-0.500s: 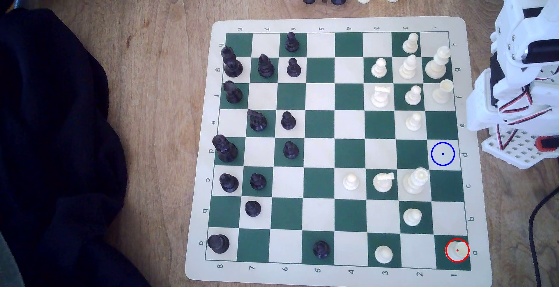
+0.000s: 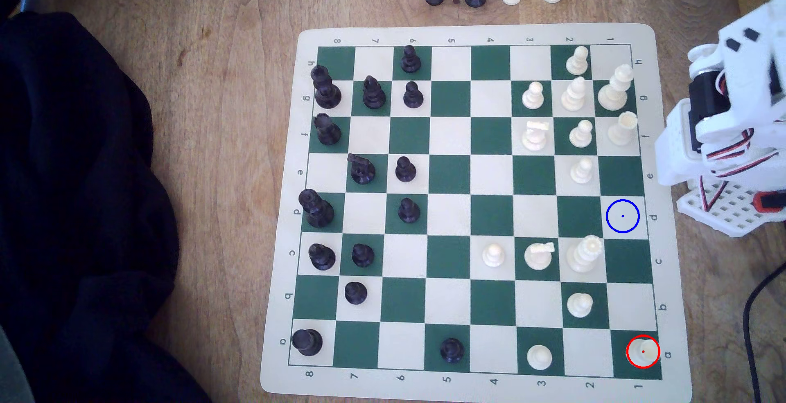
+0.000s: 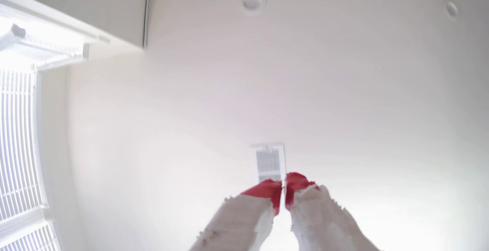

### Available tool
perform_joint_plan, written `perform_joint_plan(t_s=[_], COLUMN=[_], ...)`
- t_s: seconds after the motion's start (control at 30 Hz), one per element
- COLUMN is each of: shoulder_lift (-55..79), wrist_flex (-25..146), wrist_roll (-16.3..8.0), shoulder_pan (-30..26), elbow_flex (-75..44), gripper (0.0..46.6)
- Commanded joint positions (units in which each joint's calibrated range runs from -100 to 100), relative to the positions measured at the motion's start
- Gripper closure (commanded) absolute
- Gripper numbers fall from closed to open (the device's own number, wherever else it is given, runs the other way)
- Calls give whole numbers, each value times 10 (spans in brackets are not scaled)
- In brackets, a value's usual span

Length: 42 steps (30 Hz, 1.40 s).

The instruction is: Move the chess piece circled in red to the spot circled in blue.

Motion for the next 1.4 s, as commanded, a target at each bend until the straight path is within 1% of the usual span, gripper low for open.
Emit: perform_joint_plan(t_s=[0.0, 0.07, 0.1, 0.2, 0.23, 0.33, 0.37, 0.4, 0.47, 0.63, 0.67, 0.77, 0.8, 0.87, 0.93, 0.97, 1.0, 1.07, 1.1, 1.2, 1.23, 1.27, 1.37], shoulder_lift=[1, 1, 1, 1, 1, 1, 1, 1, 1, 6, 12, 51, 78, 108, 121, 144, 159, 190, 216, 255, 269, 308, 357], wrist_flex=[226, 307, 416, 606, 737, 884, 985, 1045, 1184, 1375, 1414, 1465, 1466, 1486, 1499, 1507, 1511, 1517, 1522, 1540, 1545, 1564, 1581], wrist_roll=[-1, -1, -1, -3, -5, -5, -5, -5, -5, -9, -21, -21, -21, -20, -9, 3, 7, 14, 19, 25, 26, 30, 32], shoulder_pan=[-9, -9, -9, -6, -2, -3, -3, -4, -18, -61, -86, -136, -176, -218, -266, -313, -335, -370, -392, -424, -437, -464, -494], elbow_flex=[-75, -95, -118, -160, -190, -232, -263, -284, -342, -429, -434, -437, -439, -442, -439, -437, -440, -448, -460, -481, -487, -501, -511], gripper=[464, 464, 464, 464, 464, 464, 464, 464, 464, 464, 464, 464, 464, 464, 462, 447, 443, 432, 416, 397, 394, 389, 384])
